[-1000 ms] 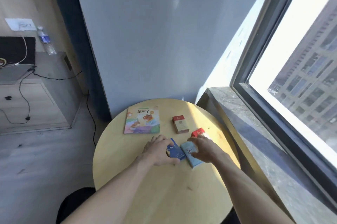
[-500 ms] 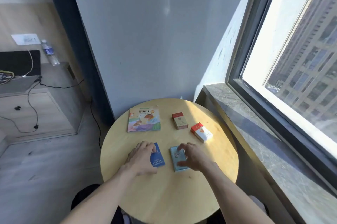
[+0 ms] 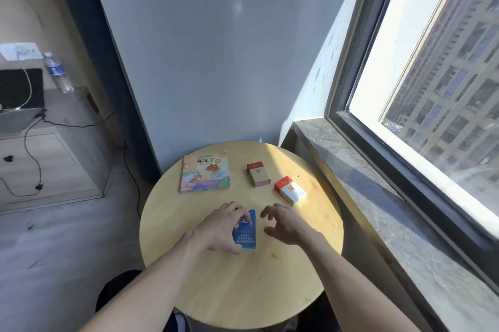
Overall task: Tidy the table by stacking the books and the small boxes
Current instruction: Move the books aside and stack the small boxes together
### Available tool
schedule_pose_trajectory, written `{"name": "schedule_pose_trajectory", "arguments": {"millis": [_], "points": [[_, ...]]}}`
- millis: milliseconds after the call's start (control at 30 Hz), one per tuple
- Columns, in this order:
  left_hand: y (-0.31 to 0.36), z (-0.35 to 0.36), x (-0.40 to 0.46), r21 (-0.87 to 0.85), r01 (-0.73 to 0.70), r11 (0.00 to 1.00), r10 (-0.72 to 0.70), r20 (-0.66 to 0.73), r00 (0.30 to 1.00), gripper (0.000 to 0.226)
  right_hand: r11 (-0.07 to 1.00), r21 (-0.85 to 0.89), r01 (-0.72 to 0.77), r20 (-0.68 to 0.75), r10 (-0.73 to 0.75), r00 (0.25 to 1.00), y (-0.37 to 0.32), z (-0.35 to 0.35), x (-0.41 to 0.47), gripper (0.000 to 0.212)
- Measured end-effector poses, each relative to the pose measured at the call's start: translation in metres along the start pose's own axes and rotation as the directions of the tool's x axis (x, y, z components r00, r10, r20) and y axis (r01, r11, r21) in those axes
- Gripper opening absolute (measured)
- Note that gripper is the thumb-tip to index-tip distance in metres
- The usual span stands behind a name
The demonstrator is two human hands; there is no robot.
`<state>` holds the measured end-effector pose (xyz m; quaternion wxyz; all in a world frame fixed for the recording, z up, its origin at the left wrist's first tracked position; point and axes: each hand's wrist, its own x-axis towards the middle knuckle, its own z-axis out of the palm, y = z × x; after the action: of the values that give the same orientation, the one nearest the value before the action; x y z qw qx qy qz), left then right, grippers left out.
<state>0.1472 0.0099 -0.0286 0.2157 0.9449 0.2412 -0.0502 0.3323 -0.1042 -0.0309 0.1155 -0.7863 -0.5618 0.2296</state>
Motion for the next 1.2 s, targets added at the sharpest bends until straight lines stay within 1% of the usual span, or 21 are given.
{"name": "schedule_pose_trajectory", "arguments": {"millis": [167, 300, 400, 667, 833, 933, 1067, 1200], "points": [[-0.003, 0.005, 0.006, 0.027, -0.021, 0.999, 0.019, 0.064, 0.998, 0.072, 0.999, 0.023, 0.036, 0.074, -0.038, 0.997, 0.000, -0.002, 0.003, 0.047], [-0.004, 0.007, 0.008, 0.020, -0.027, 0.999, 0.026, 0.047, 0.999, 0.071, 0.994, -0.010, 0.106, 0.163, -0.103, 0.981, -0.002, 0.003, 0.005, 0.067], [-0.003, 0.008, 0.009, 0.003, -0.034, 0.999, 0.034, 0.030, 0.999, 0.068, 0.984, -0.081, 0.157, 0.178, -0.140, 0.974, -0.006, 0.008, 0.008, 0.077], [-0.004, 0.010, 0.008, -0.033, -0.040, 0.999, 0.040, -0.020, 0.999, 0.068, 0.963, -0.157, 0.217, 0.144, -0.195, 0.970, -0.010, 0.015, 0.017, 0.077], [-0.008, 0.010, 0.008, -0.030, -0.002, 1.000, 0.002, 0.017, 1.000, 0.072, 0.946, -0.198, 0.258, 0.149, -0.231, 0.961, -0.012, 0.017, 0.019, 0.082], [-0.010, 0.012, 0.008, -0.008, 0.019, 1.000, -0.019, 0.007, 1.000, 0.073, 0.931, -0.227, 0.284, 0.155, -0.254, 0.955, -0.012, 0.018, 0.020, 0.084], [-0.008, 0.010, 0.010, 0.022, 0.026, 0.999, -0.025, -0.022, 0.999, 0.074, 0.930, -0.230, 0.288, 0.151, -0.259, 0.954, -0.011, 0.017, 0.024, 0.087], [-0.011, 0.005, 0.015, 0.017, 0.047, 0.999, -0.046, -0.028, 0.999, 0.074, 0.933, -0.223, 0.281, 0.142, -0.255, 0.957, -0.014, 0.016, 0.032, 0.086]]}}
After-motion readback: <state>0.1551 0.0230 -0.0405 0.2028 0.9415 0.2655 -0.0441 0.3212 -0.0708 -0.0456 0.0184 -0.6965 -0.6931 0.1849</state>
